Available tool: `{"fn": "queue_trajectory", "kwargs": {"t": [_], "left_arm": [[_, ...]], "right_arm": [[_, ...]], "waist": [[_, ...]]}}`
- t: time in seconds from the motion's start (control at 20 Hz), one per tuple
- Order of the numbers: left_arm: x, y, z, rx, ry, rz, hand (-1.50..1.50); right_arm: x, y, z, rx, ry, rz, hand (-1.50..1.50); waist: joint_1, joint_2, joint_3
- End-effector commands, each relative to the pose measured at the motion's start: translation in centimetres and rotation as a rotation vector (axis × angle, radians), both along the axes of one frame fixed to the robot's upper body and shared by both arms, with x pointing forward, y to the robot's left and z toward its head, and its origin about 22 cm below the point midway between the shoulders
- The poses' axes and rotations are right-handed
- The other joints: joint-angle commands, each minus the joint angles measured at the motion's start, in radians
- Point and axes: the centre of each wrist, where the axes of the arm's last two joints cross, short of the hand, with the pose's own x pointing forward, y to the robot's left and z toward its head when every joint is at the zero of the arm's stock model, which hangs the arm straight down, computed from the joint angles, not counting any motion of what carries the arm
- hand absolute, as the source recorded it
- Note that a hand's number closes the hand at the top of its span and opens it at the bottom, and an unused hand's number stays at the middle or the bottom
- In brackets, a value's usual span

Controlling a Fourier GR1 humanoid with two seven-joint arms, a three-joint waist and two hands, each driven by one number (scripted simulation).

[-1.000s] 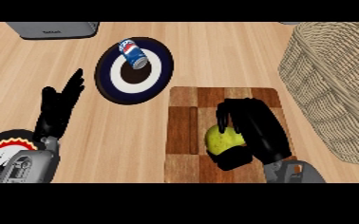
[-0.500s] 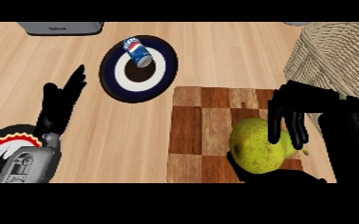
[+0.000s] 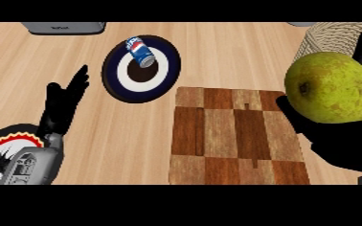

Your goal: Pick the pear from the cutting board and place it in the basket

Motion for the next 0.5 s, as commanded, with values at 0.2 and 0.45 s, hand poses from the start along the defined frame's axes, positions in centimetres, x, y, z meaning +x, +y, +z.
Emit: {"fn": "queue_trajectory", "kwargs": {"t": [0.2,0.45], "left_arm": [[-0.4,0.1,0.3,-0.015,-0.005,-0.03,0.0],[0.0,-0.4,-0.3,-0.006,-0.015,-0.003,0.0]], "right_arm": [[3.7,-4.2,3.9,-0.35,0.135,-0.339,1.5],[5.3,-9.5,3.7,-0.438,0.243,-0.371,1.5]], "waist": [[0.004,0.004,-0.001],[-0.005,0.006,0.002]]}}
